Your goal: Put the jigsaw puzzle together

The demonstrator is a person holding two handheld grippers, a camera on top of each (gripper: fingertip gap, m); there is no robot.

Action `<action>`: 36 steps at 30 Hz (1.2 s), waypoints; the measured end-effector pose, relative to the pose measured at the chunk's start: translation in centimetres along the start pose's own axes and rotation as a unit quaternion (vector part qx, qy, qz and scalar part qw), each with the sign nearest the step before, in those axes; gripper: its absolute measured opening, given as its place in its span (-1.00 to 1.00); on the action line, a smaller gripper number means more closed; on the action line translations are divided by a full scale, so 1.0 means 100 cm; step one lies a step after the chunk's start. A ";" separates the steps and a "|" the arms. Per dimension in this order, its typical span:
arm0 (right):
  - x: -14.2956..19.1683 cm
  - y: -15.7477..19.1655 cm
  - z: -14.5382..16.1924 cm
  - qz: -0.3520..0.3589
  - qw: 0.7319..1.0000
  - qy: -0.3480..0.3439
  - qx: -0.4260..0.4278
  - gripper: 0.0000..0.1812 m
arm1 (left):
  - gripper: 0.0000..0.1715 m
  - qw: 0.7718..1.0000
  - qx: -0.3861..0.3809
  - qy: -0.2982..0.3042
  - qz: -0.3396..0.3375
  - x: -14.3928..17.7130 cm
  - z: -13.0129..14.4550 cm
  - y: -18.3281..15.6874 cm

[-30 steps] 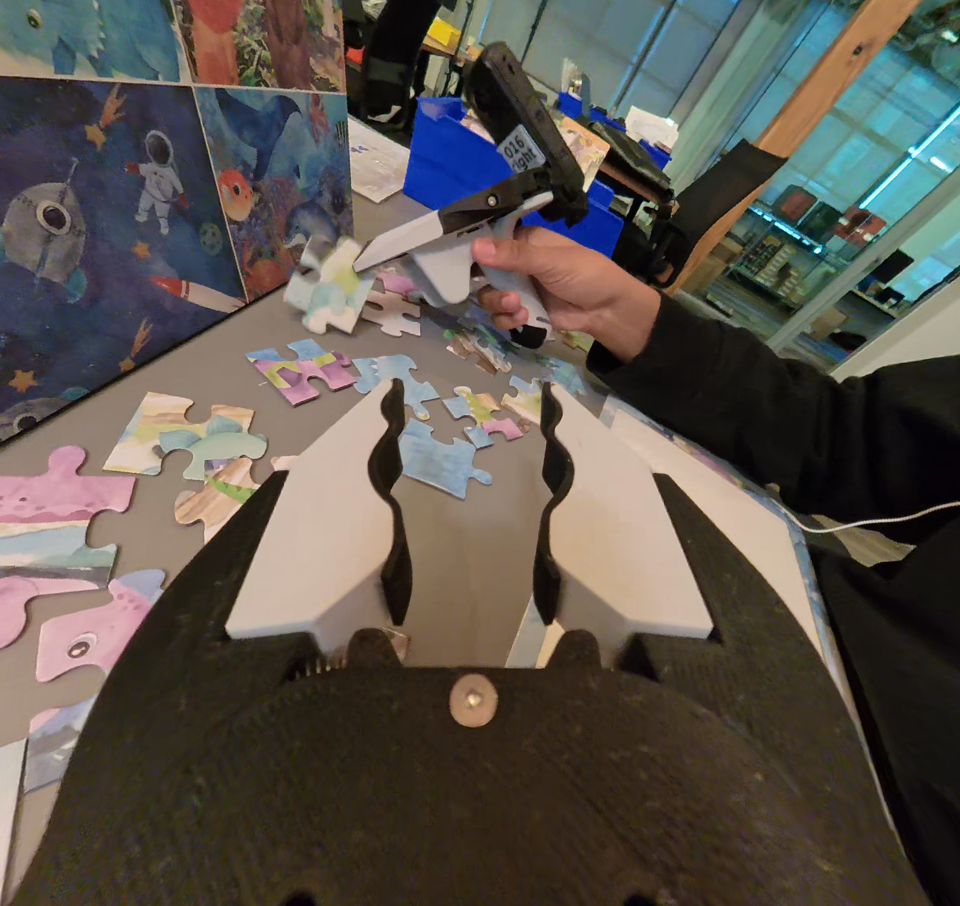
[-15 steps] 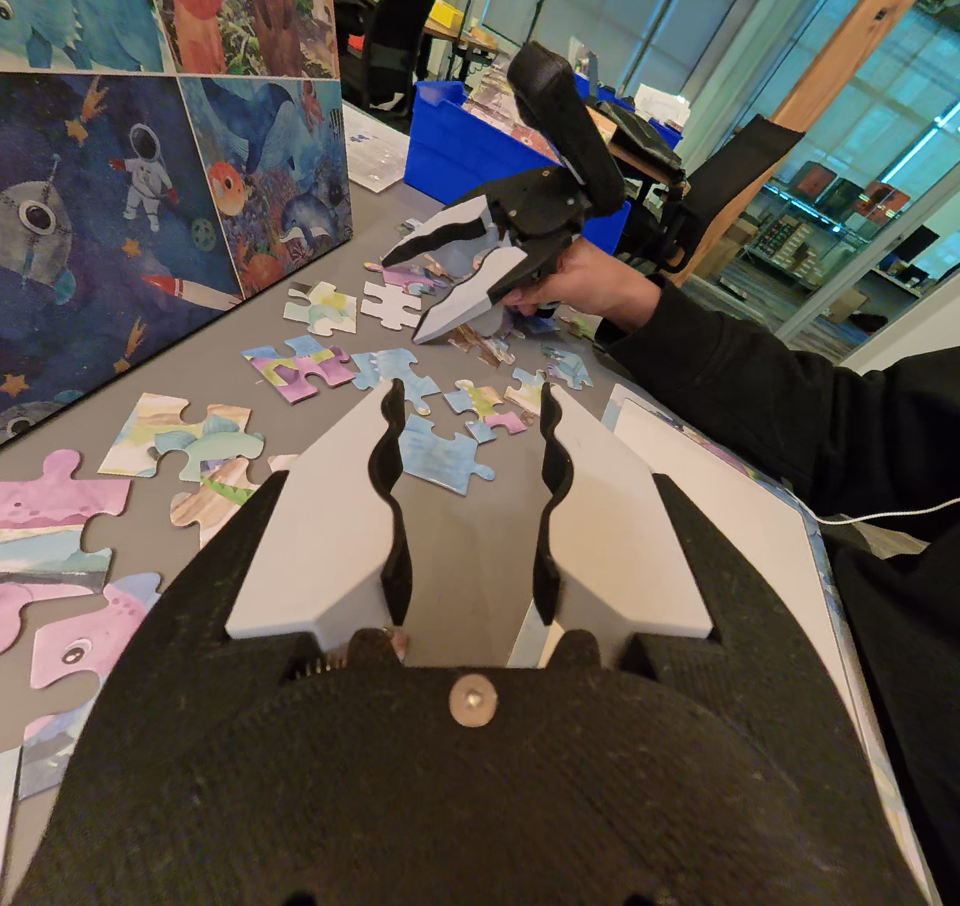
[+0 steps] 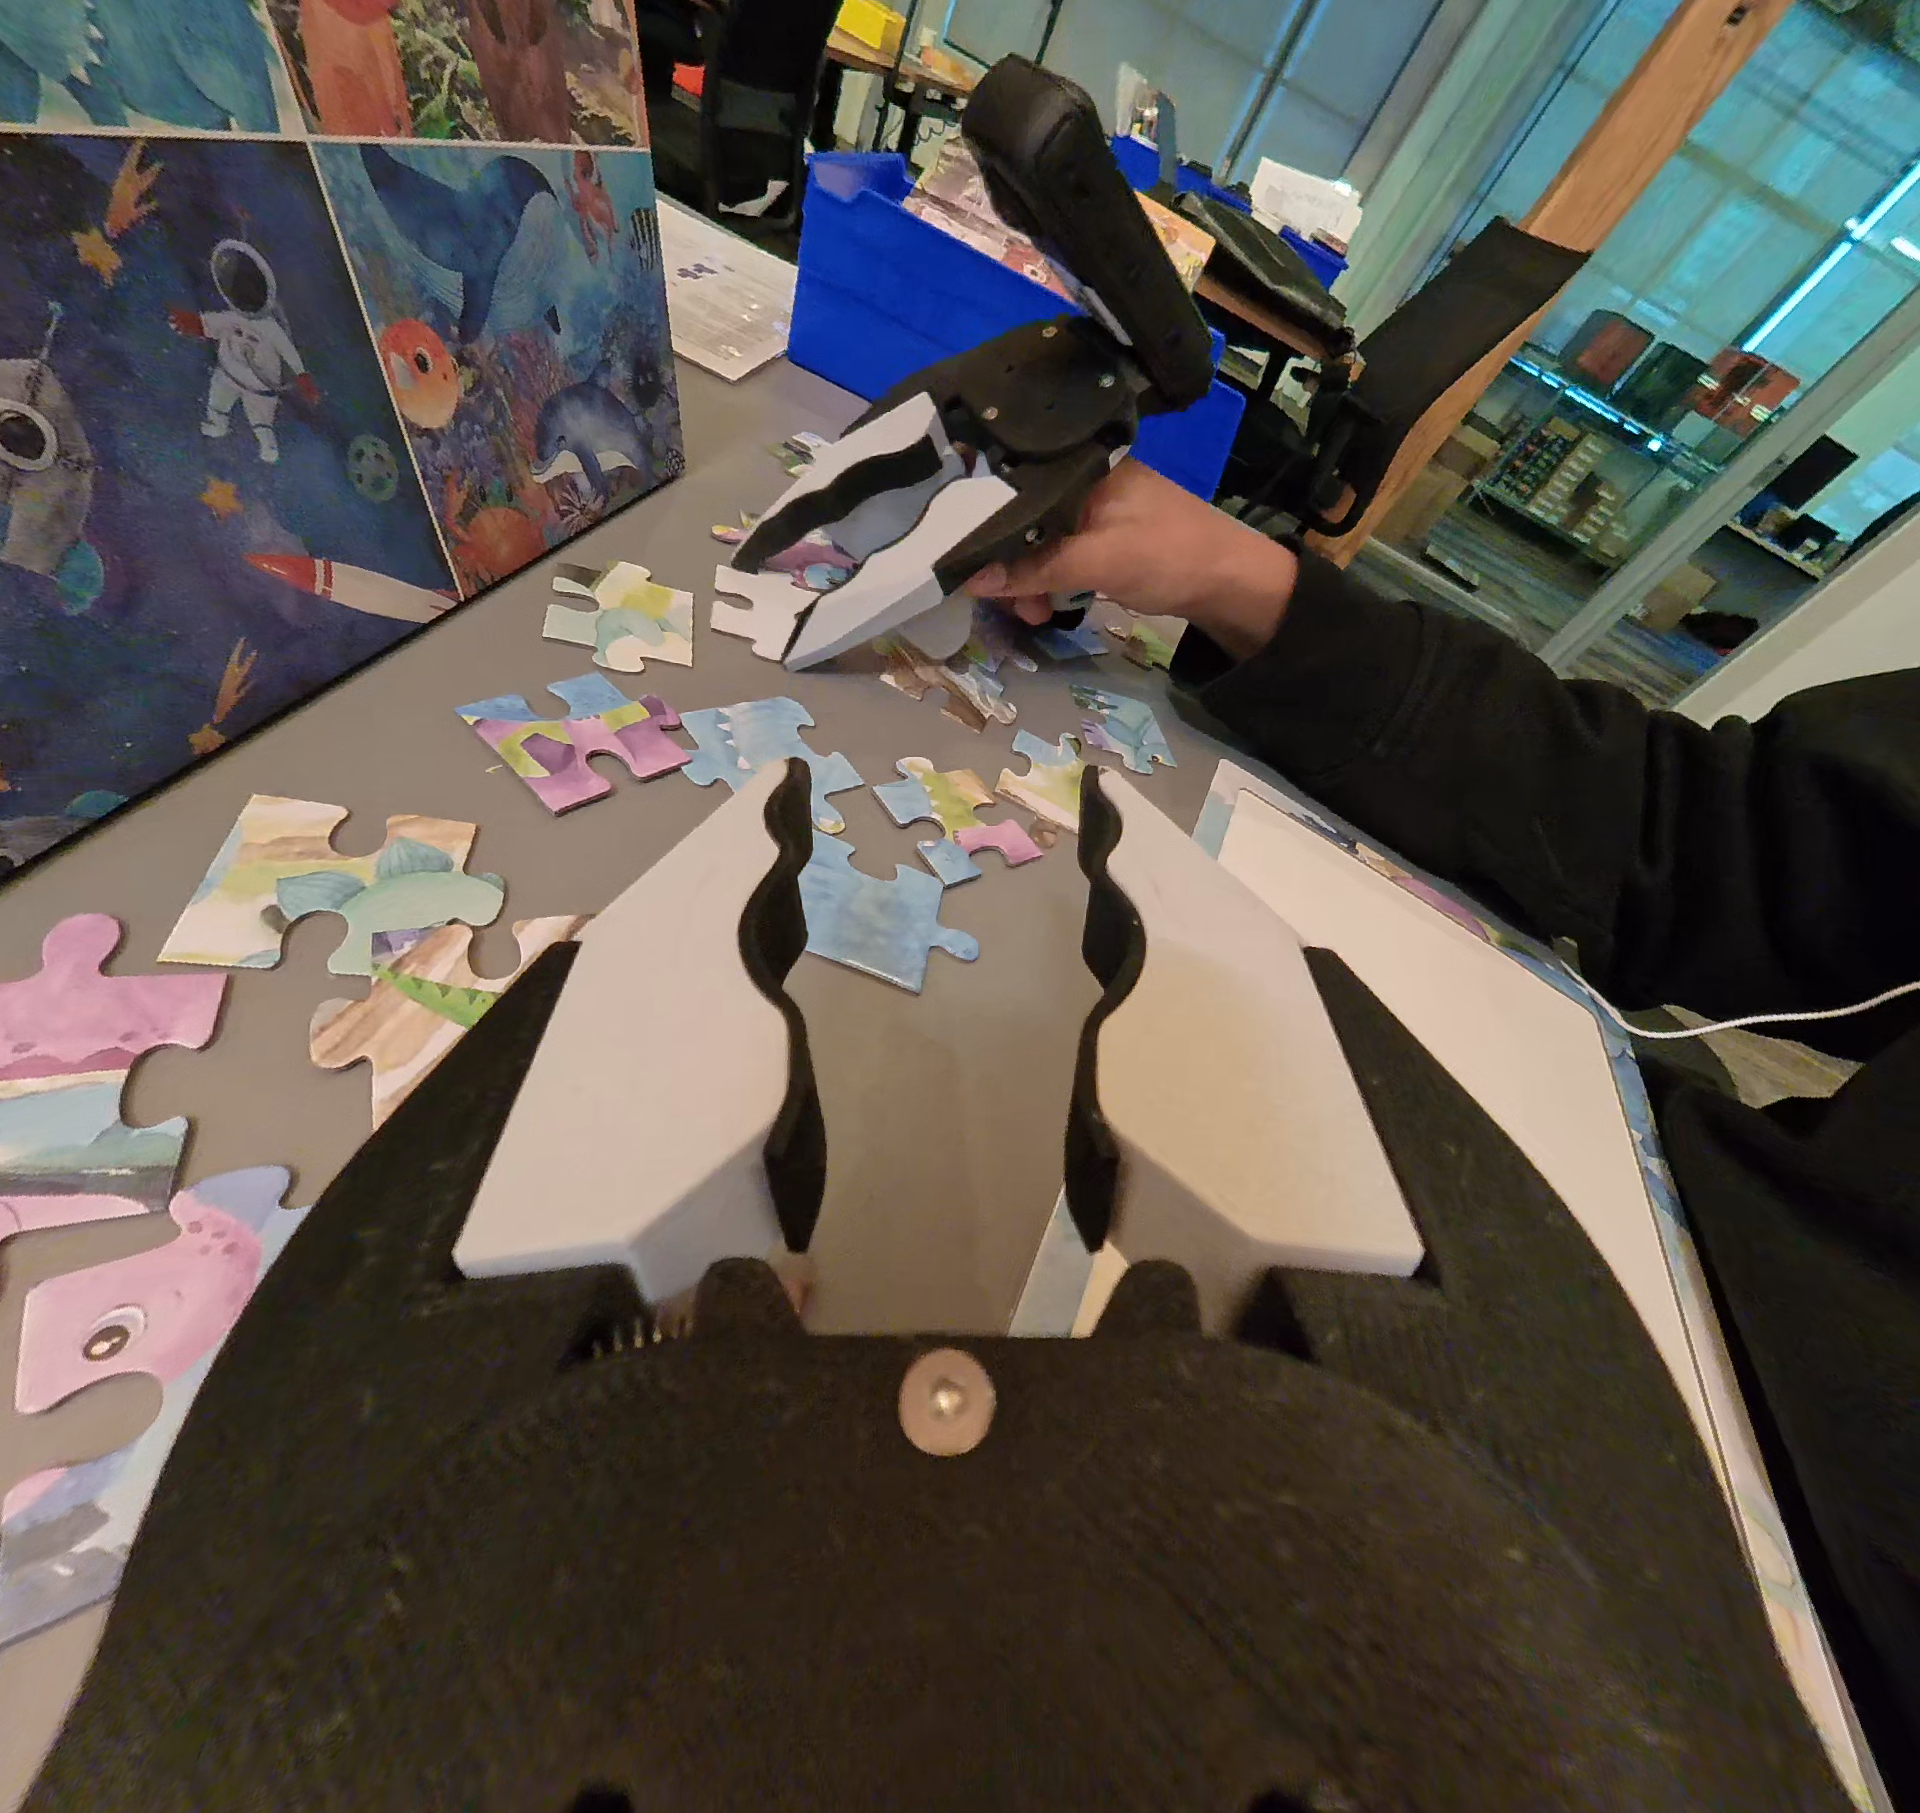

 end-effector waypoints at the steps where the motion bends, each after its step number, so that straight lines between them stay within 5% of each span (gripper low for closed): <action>1: 0.001 0.000 0.000 0.000 1.000 0.002 0.001 -0.38 | -0.42 1.000 0.000 -0.001 0.000 0.000 0.000 0.000; 7: 0.006 0.009 -0.007 -0.028 0.999 -0.026 -0.011 -0.39 | -0.42 1.000 -0.002 -0.004 0.000 0.001 -0.002 -0.001; 11: 0.027 0.031 -0.035 -0.138 0.980 -0.123 -0.068 -0.38 | -0.40 1.000 -0.009 -0.011 0.000 0.002 -0.004 -0.002; 20: 0.075 0.099 -0.086 -0.453 0.828 -0.271 -0.187 -0.39 | -0.27 0.999 -0.008 -0.034 0.025 -0.003 -0.006 -0.011; 25: 0.091 0.149 -0.102 -0.591 0.730 -0.279 -0.201 -0.38 | -0.32 0.985 0.085 -0.071 0.134 -0.010 -0.009 -0.030; 30: 0.088 0.172 -0.105 -0.614 0.713 -0.274 -0.201 -0.38 | -0.51 0.936 0.178 -0.113 0.283 -0.006 -0.018 -0.053; 36: 0.086 0.154 -0.105 -0.586 0.720 -0.301 -0.217 -0.53 | -0.89 0.917 0.217 -0.163 0.293 0.005 -0.024 -0.040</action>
Point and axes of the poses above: each gripper's, where its closed fingertips meet, x back along the fingers, z out of its underside, y = z × x across the jaws, the point moved 4 cm from there along x, back along the fingers
